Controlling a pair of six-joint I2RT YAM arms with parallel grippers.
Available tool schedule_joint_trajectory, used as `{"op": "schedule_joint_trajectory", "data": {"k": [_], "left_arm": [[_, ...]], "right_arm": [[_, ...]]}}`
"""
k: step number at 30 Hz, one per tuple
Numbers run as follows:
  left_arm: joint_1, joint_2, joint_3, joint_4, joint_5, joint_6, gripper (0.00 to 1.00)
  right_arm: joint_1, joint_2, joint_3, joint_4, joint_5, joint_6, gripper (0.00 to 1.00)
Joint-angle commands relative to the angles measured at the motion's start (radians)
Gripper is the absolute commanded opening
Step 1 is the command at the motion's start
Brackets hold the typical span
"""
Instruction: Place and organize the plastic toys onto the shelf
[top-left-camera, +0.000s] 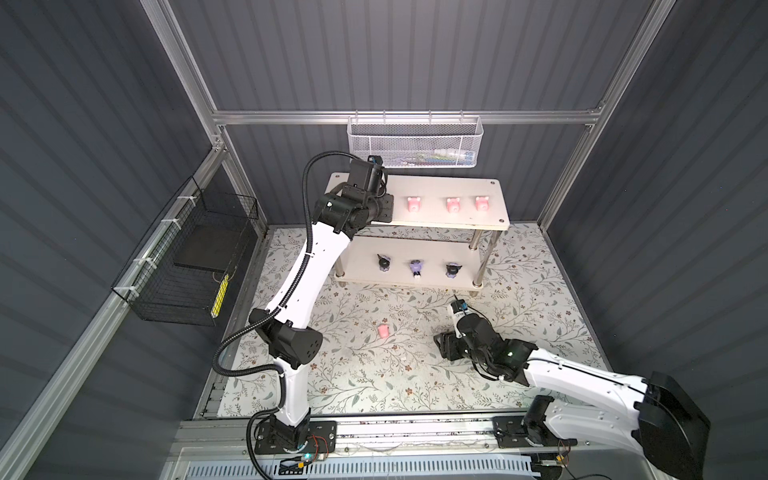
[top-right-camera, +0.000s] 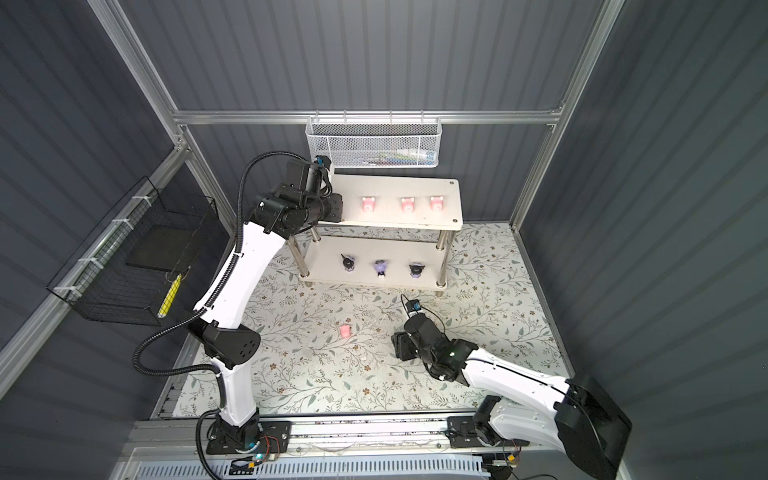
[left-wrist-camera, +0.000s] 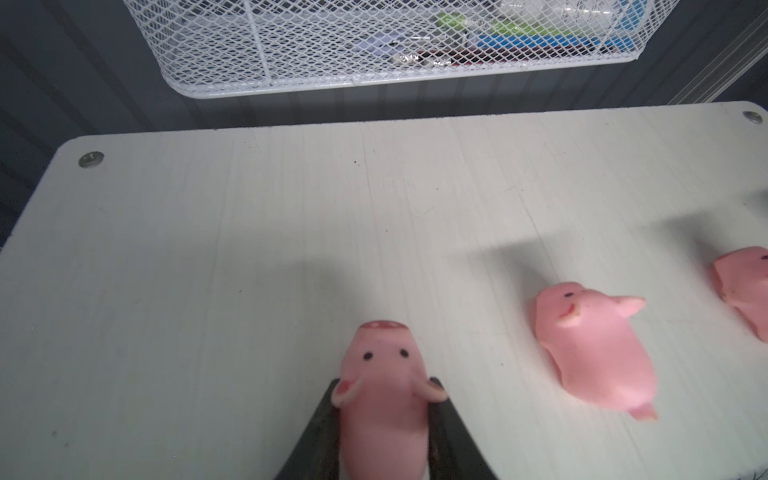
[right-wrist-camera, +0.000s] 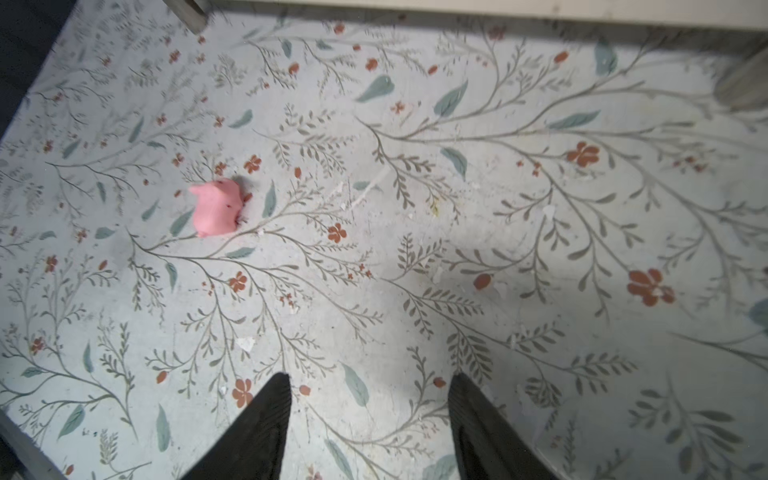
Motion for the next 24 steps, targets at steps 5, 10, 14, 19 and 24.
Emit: {"op": "schedule_joint_trajectory", "data": {"k": [5,10,14,19,24], "left_arm": [[0.016,0.026,0.031,0.025,0.044,0.009,0.33],[0.02,0.032,0.025,0.035,0.048,0.008,0.34],[0.026,0.037,0.03,0.027,0.053,0.003,0.35],[0.031,0.04,0.028,0.032,0.053,0.0,0.36],[0.037,0.036,0.022,0.039,0.053,-0.005,0.38]], "right_arm": [[0.017,-0.139,0.021,-0.048,0.098,-0.05,0.63],[0.019,-0.169,0.017,-0.05,0.112,-0.062,0.63],[0.019,-0.165,0.019,-0.05,0.119,-0.059,0.63],[0.019,-0.147,0.015,-0.042,0.114,-0.052,0.63],[0.018,-0.136,0.011,-0.034,0.108,-0.048,0.63]]}}
